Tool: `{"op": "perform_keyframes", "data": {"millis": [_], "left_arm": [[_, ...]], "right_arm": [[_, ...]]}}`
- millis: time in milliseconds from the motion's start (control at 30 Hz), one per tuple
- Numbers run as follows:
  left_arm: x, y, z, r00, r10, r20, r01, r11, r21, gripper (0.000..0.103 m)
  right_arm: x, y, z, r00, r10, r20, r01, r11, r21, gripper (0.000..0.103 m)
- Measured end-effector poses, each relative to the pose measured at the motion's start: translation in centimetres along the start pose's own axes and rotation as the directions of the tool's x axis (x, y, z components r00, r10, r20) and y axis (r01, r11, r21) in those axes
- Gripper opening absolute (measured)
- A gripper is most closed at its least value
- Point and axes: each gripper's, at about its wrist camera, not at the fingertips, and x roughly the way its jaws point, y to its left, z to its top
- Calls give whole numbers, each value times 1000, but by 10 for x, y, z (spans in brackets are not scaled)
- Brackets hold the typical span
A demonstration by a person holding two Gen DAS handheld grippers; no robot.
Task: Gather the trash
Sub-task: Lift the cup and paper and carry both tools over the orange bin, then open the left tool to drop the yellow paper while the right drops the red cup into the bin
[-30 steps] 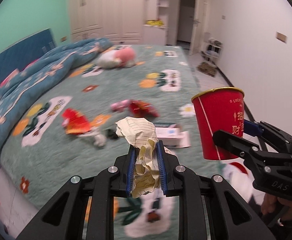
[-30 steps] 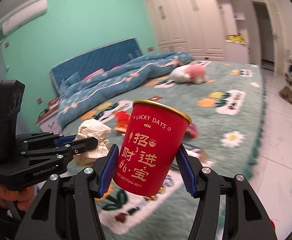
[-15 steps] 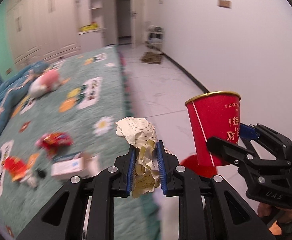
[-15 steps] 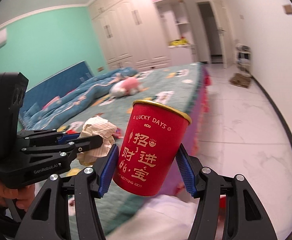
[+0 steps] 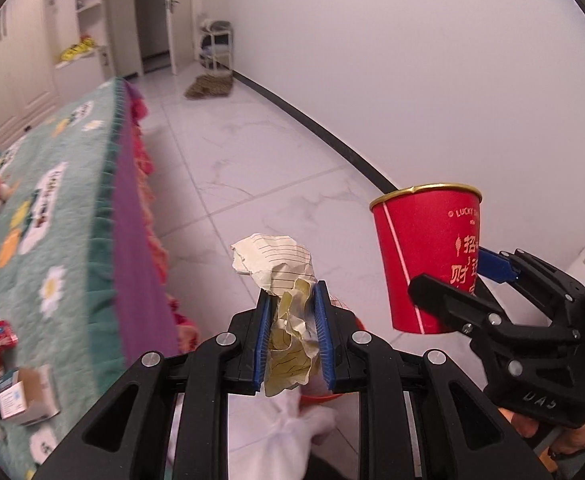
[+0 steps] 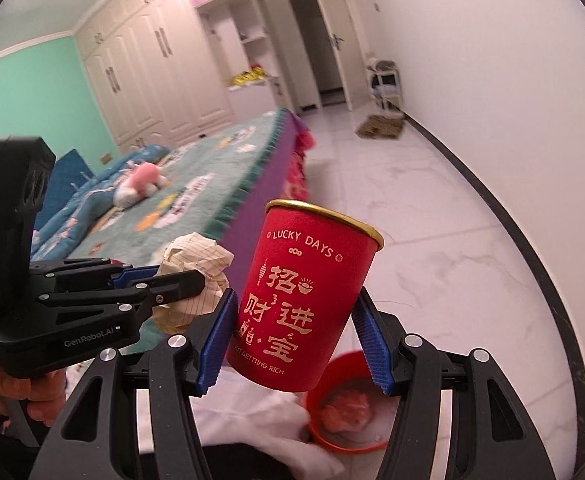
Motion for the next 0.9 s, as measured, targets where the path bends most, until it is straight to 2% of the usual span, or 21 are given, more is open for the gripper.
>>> {"op": "perform_keyframes", "data": {"millis": [200, 367, 567, 700, 800, 867, 900], "left_arm": [[52, -11, 3, 996, -53, -75, 53, 999, -6, 23], [98, -10, -2, 984, -91, -154, 88, 996, -30, 23], [156, -4, -18, 948, -145, -283, 120, 988, -101, 24], [183, -5, -24, 927, -166, -336, 129, 983, -130, 27], [199, -7, -29, 918, -161, -362, 127, 985, -116, 32], [204, -9, -31, 910, -171, -377, 133, 983, -123, 42], [207, -9, -32, 905, -176, -387, 138, 983, -124, 43]], "right_arm": [[20, -31, -16, 998, -50, -48, 52, 998, 47, 59], [48, -55, -34, 990, -89, -106, 97, 992, 78, 59], [97, -73, -61, 974, -96, -207, 123, 985, 123, 59], [108, -82, -74, 965, -109, -240, 144, 980, 135, 59], [118, -88, -82, 956, -127, -264, 165, 978, 124, 59], [122, -91, -86, 951, -136, -277, 176, 976, 126, 59], [123, -93, -88, 950, -138, -280, 180, 976, 127, 59]]}}
